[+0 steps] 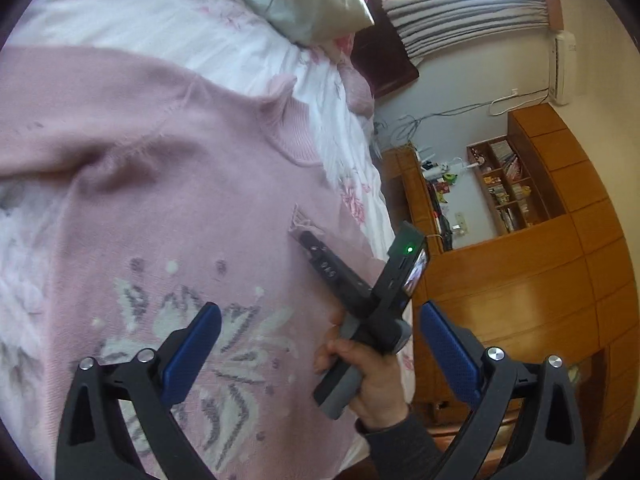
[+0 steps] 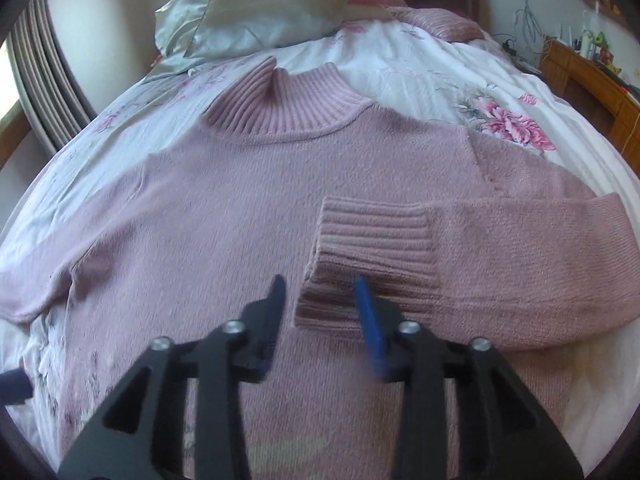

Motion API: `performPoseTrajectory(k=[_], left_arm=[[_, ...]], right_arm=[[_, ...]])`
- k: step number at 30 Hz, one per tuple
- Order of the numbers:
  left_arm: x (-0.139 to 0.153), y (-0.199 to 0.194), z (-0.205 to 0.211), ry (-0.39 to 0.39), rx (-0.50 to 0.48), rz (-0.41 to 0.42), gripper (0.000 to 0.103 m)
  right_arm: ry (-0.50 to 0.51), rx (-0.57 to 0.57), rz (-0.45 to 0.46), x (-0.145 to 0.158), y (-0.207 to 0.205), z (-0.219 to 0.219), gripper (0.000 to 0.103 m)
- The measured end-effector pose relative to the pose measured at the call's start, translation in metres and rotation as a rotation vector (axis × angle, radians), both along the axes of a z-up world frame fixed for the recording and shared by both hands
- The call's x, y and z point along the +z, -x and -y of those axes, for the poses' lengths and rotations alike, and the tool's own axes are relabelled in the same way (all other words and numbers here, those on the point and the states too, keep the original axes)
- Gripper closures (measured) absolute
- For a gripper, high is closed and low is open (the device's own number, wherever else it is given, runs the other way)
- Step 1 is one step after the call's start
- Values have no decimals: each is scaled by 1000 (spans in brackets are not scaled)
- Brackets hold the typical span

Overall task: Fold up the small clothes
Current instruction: 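Carry the sleeve cuff across the sweater body with the right gripper, then grasp the other sleeve cuff with the left gripper and lift it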

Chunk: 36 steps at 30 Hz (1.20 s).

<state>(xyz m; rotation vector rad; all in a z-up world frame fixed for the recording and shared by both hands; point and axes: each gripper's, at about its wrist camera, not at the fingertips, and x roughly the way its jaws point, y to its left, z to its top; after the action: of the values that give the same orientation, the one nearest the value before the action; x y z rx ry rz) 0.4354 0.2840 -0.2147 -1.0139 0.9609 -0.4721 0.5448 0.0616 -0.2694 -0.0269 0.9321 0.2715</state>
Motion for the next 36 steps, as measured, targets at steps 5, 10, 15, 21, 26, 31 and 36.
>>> performPoseTrajectory(k=[5,10,15,21,26,31,36], left_arm=[[-31,-68,44,46,-97,-77,4],[-61,-138,88,18,-135,-158,4],[-81,-178,114,-115,-173,-262,4],[-69,-198,142,-255,-260,-295,32],[-70,-207,145,-329,-253,-335,96],[-47,-199,145,-338,-259,-261,98],[4,-203,133,-339,-268,-177,98]], right_arm=[[-113,-57,48,23,63,51,42],[-252,-103,17,27,161,106,38],[-333,-210,-75,7,239,148,32],[-423,-243,-152,-6,289,151,32],[-487,-240,-156,2,309,140,32],[-487,-220,-163,9,317,136,32],[-479,-216,-159,16,325,137,32]])
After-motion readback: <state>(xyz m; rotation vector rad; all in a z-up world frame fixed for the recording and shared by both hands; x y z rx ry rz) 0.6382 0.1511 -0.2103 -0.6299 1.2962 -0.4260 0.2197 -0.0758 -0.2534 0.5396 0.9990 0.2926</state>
